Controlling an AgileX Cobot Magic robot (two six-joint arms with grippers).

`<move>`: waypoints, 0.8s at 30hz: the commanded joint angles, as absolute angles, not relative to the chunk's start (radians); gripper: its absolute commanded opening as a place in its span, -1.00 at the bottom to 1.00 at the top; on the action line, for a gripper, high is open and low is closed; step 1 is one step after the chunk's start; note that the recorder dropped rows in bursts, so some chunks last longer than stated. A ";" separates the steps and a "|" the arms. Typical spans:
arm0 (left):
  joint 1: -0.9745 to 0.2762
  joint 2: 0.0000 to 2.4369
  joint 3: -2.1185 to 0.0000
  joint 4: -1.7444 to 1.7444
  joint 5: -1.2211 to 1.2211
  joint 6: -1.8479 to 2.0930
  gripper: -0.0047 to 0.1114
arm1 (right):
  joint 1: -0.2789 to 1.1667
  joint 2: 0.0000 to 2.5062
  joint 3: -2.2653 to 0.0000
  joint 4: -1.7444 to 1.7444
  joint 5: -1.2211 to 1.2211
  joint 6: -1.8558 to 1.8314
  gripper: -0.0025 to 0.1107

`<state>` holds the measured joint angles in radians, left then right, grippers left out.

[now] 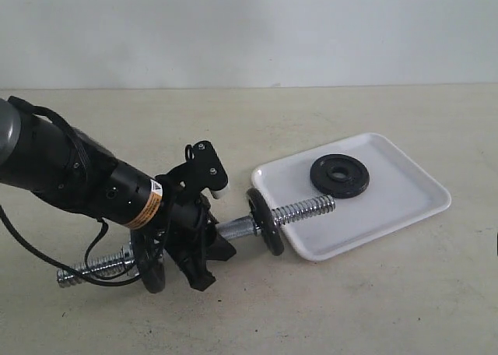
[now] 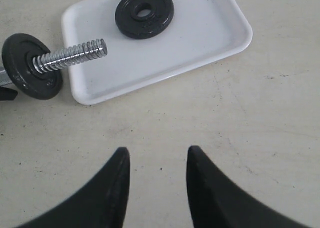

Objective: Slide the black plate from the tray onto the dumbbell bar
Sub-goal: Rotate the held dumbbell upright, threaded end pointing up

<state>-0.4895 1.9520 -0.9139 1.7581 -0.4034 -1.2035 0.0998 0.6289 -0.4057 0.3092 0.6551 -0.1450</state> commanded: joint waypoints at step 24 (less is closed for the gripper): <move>-0.498 1.846 -0.919 1.584 -0.538 -1.098 -0.84 | 0.102 0.628 -0.408 0.309 0.651 -0.164 -0.36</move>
<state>-0.4936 1.9259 -0.8987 1.6607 -0.4400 -1.1042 0.0998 0.6289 -0.4057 0.3092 0.6551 -0.1546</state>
